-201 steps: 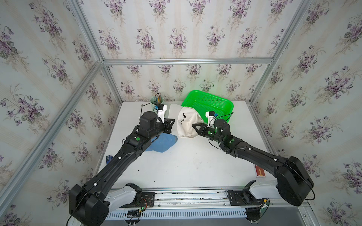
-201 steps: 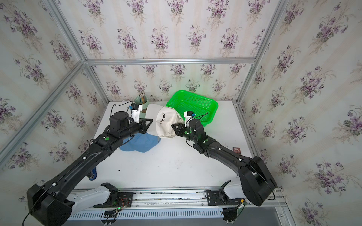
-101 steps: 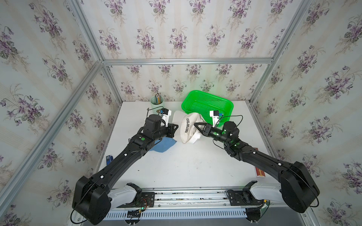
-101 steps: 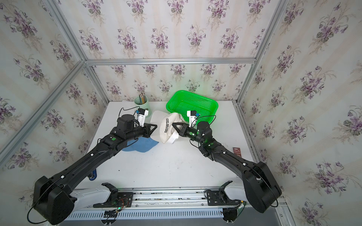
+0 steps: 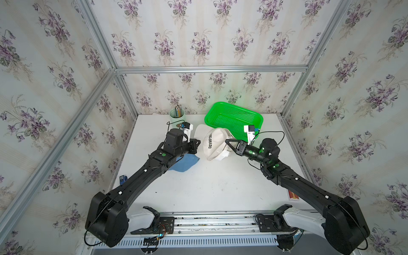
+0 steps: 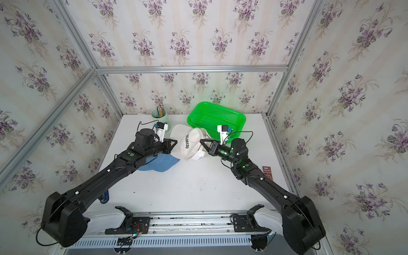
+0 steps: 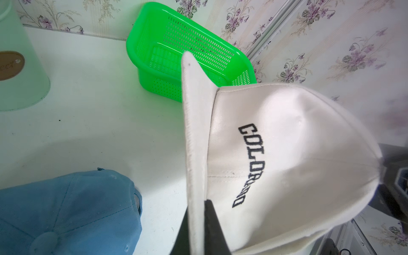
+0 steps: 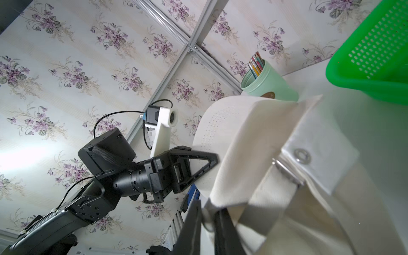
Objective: Turn the baseball cap inside out
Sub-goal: Turn over the baseball cap.
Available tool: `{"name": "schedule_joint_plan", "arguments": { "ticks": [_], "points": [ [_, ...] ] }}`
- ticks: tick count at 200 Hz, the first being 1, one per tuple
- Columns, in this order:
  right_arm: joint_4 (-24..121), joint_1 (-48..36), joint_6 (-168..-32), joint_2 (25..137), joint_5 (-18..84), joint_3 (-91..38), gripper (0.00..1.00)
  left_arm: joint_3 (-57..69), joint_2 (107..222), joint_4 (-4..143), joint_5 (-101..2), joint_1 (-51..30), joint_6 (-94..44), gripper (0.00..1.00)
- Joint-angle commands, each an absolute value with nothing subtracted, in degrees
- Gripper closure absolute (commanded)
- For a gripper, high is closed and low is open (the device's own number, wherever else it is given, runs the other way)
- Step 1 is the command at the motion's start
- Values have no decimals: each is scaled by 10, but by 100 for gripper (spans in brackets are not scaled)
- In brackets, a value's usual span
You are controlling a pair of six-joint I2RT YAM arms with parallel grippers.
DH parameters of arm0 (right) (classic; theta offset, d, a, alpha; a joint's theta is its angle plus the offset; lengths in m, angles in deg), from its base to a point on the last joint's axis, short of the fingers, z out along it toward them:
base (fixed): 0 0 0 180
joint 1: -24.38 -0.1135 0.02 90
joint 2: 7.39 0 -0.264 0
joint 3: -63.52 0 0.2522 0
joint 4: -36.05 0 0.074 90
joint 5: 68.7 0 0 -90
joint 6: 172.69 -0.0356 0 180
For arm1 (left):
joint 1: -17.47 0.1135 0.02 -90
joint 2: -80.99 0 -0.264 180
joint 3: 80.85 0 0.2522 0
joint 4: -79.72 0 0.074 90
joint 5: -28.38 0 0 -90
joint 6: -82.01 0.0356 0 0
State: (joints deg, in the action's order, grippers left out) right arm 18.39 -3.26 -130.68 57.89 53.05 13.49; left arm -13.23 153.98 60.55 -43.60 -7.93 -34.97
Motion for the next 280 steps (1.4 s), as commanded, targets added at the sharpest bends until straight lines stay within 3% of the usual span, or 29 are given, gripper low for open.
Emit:
{"name": "schedule_joint_plan", "arguments": {
  "ticks": [1, 119, 126, 139, 166, 223, 280],
  "points": [
    [121, -23, -1303, 564, 555, 141, 93, -135, 1541, 562, -498, -71, -351, 100],
    [178, 13, -1266, 602, 528, 173, 90, -157, 1490, 615, -392, -13, -427, 100],
    [179, 13, -1264, 605, 530, 170, 88, -156, 1489, 611, -391, -12, -428, 100],
    [197, 13, -1258, 607, 527, 158, 72, -150, 1487, 607, -396, -13, -425, 100],
    [243, 12, -1246, 602, 505, 140, 54, -145, 1479, 607, -403, -13, -430, 100],
    [295, -16, -1224, 633, 477, 135, 51, -136, 1470, 607, -431, -12, -442, 100],
    [203, -50, -1270, 685, 468, 153, 44, -114, 1459, 615, -425, -12, -458, 100]
  ]
}}
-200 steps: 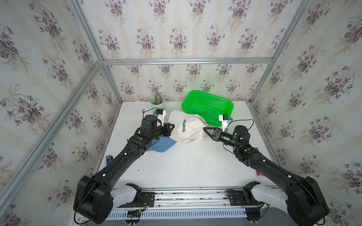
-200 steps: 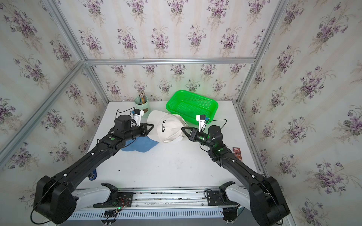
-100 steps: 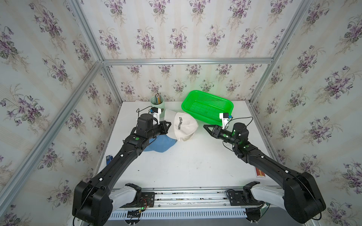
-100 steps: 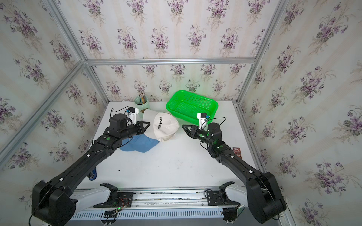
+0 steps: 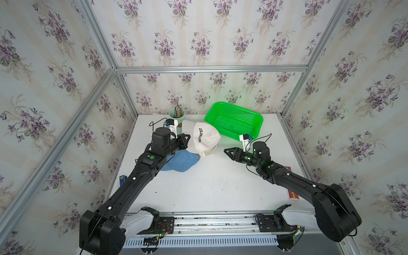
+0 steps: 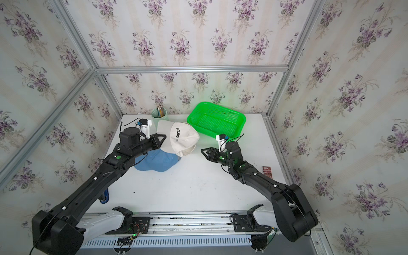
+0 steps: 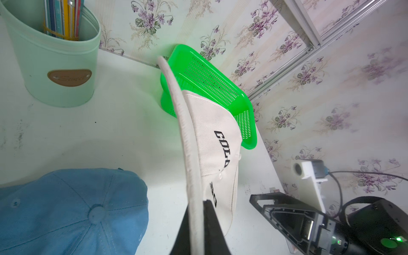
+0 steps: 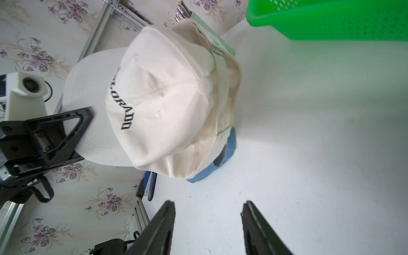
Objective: Turn the baseball cap inside out
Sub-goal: Turn over the baseball cap.
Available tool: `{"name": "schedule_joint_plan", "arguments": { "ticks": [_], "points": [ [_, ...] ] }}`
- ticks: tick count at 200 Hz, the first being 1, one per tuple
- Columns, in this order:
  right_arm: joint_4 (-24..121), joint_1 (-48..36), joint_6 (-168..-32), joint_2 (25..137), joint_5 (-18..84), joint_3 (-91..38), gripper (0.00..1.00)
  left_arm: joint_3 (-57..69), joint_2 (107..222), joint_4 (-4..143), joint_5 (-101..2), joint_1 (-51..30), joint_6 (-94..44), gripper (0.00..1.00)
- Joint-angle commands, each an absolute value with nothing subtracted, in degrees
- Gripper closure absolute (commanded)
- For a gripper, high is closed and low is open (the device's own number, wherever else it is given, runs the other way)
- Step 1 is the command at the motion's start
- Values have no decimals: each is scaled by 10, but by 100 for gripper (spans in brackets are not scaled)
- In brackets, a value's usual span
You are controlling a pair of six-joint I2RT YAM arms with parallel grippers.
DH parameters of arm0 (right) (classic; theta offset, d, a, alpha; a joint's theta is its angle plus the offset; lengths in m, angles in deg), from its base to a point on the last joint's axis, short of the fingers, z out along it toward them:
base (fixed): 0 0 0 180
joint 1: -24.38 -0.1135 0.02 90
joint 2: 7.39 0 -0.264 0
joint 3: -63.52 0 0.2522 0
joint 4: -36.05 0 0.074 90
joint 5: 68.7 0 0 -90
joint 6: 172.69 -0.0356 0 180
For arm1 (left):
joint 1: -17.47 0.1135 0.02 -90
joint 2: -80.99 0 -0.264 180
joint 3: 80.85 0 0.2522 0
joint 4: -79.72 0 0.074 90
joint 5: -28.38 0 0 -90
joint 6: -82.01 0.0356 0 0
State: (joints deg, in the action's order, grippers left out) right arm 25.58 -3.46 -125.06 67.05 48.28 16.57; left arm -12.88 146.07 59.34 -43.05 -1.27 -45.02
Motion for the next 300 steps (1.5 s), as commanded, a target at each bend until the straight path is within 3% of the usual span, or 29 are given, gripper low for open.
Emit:
{"name": "schedule_joint_plan", "arguments": {
  "ticks": [1, 43, 119, 145, 174, 195, 300],
  "points": [
    [204, -51, -1270, 686, 466, 151, 44, -115, 1459, 615, -424, -12, -457, 100],
    [168, -88, -1312, 749, 424, 119, 41, -109, 1454, 620, -419, -14, -457, 100],
    [76, -92, -1376, 838, 442, 81, 42, -102, 1444, 629, -388, -18, -465, 100],
    [65, -91, -1380, 854, 450, 70, 54, -112, 1436, 648, -374, -18, -482, 100],
    [-26, -78, -1395, 851, 488, 97, 85, -113, 1430, 643, -378, -16, -506, 100],
    [-62, -73, -1377, 818, 500, 123, 94, -115, 1430, 615, -399, 0, -553, 100],
    [-392, -14, -1478, 793, 529, 209, 100, -187, 1438, 713, -349, 58, -714, 100]
  ]
}}
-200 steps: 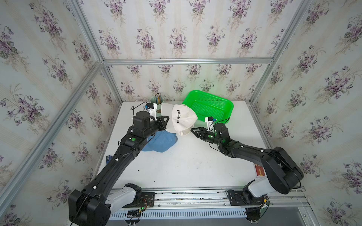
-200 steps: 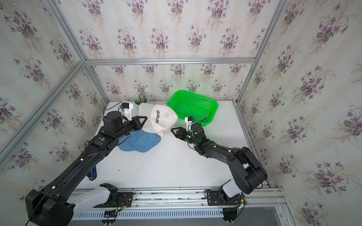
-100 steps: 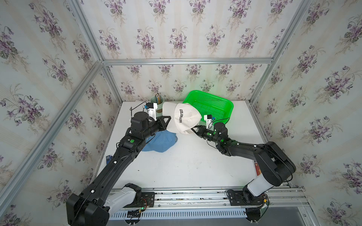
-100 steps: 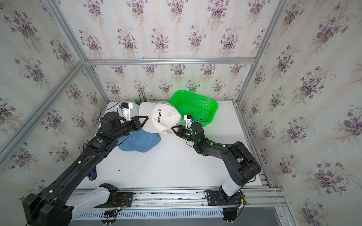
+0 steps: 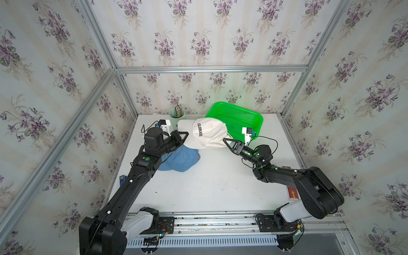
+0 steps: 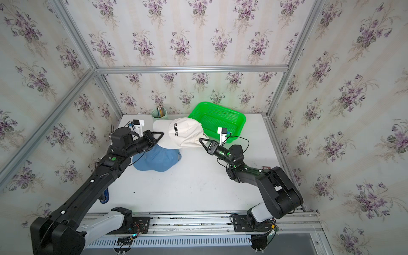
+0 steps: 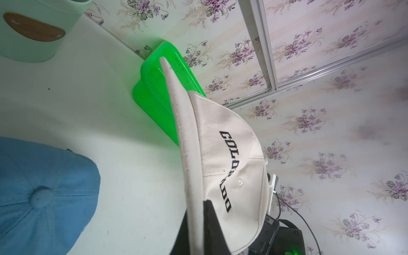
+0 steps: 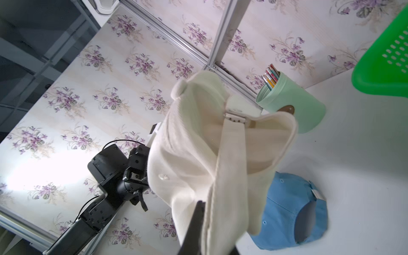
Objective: Turn the baseball cap inside out
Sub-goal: Turn over the baseball cap.
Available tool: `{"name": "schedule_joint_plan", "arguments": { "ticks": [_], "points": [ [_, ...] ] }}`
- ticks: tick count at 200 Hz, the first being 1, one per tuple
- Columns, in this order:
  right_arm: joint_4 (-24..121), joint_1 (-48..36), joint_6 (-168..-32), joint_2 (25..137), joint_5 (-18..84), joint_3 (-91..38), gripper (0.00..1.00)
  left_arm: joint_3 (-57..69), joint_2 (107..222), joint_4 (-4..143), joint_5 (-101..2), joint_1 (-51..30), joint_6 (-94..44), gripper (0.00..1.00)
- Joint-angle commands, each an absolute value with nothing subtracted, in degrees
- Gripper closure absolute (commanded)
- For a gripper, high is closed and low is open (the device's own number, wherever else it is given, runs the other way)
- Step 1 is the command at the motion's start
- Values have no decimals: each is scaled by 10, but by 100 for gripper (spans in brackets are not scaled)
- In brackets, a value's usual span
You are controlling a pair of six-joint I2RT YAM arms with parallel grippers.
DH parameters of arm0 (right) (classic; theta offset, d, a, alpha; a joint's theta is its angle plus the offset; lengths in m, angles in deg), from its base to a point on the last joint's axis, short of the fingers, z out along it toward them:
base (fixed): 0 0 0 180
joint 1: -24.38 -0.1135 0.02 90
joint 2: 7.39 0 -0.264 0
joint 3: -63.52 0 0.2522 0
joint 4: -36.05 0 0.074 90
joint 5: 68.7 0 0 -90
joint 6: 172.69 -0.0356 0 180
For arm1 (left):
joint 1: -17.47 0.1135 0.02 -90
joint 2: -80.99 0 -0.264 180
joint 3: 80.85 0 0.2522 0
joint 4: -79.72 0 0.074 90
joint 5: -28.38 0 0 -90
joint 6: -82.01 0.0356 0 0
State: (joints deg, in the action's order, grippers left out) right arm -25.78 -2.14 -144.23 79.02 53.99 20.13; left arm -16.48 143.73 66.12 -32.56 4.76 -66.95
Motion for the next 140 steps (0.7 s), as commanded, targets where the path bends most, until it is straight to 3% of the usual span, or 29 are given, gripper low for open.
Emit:
{"name": "schedule_joint_plan", "arguments": {
  "ticks": [1, 26, 59, 99, 119, 140],
  "points": [
    [-394, -13, -1478, 793, 529, 209, 100, -188, 1439, 715, -348, 58, -718, 100],
    [-426, -12, -1489, 803, 538, 197, 97, -226, 1454, 799, -322, 66, -769, 100],
    [-522, -7, -1511, 808, 532, 214, 90, -223, 1461, 799, -315, 67, -777, 100],
    [-536, -1, -1511, 796, 535, 222, 84, -229, 1470, 817, -301, 68, -808, 100],
    [-437, -1, -1481, 772, 539, 212, 79, -238, 1478, 824, -297, 71, -835, 100],
    [-221, -2, -1398, 727, 521, 198, 74, -235, 1475, 827, -304, 70, -862, 100]
  ]
}}
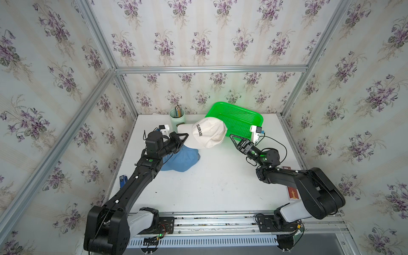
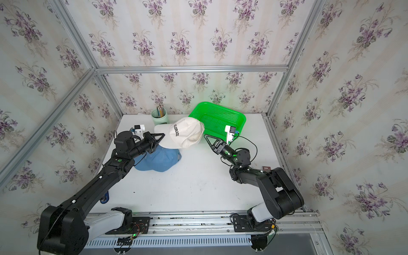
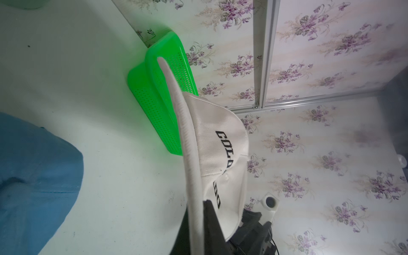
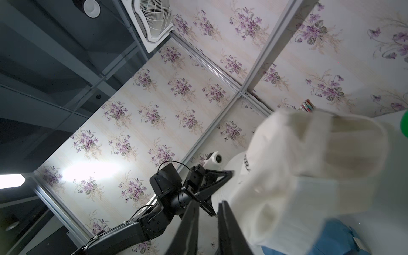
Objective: Turn the baseball cap inside out
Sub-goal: Turn over the baseball cap.
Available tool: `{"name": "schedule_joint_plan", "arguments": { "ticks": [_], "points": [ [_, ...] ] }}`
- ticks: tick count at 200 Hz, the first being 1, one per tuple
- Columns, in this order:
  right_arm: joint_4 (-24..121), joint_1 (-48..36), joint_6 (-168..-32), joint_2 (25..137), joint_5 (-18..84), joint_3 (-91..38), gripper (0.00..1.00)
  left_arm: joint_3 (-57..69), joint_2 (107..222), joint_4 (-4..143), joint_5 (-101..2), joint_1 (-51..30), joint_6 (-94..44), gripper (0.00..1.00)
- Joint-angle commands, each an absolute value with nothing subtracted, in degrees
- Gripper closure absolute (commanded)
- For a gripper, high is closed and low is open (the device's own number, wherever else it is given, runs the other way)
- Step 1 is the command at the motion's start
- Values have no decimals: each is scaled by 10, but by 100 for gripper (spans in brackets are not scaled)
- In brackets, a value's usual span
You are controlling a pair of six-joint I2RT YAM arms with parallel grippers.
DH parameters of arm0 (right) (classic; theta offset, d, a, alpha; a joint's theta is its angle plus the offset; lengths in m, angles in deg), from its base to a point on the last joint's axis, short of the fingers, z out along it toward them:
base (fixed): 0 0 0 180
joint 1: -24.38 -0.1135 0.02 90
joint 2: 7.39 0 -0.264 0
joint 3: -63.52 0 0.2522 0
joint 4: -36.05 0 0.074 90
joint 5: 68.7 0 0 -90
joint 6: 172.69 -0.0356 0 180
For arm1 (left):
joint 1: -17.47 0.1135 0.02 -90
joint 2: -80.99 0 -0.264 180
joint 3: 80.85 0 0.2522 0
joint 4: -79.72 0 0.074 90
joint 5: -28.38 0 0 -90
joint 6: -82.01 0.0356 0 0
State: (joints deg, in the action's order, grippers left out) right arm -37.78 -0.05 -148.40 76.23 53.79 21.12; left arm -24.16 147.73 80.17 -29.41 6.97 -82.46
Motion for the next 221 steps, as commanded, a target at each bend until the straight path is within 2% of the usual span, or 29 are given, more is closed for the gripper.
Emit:
{"name": "schedule_joint_plan", "arguments": {
  "ticks": [1, 34, 49, 68, 138, 177, 221],
  "points": [
    [-211, -2, -1393, 724, 519, 197, 74, -233, 1475, 822, -305, 71, -860, 100],
    [107, -18, -1229, 612, 405, 165, 58, -162, 1443, 642, -363, 70, -802, 100],
    [231, -90, -1122, 575, 305, 120, 53, -129, 1442, 564, -389, 69, -788, 100],
    [324, -182, -1012, 590, 196, 53, 49, -103, 1448, 506, -408, 60, -798, 100],
    [292, -376, -765, 692, -23, -5, 43, 62, 1518, 275, -539, -7, -760, 100],
    [269, -415, -718, 736, -54, -37, 43, 93, 1544, 256, -579, -48, -764, 100],
    [271, -420, -701, 777, -74, -72, 43, 96, 1551, 265, -616, -90, -775, 100]
  ]
}}
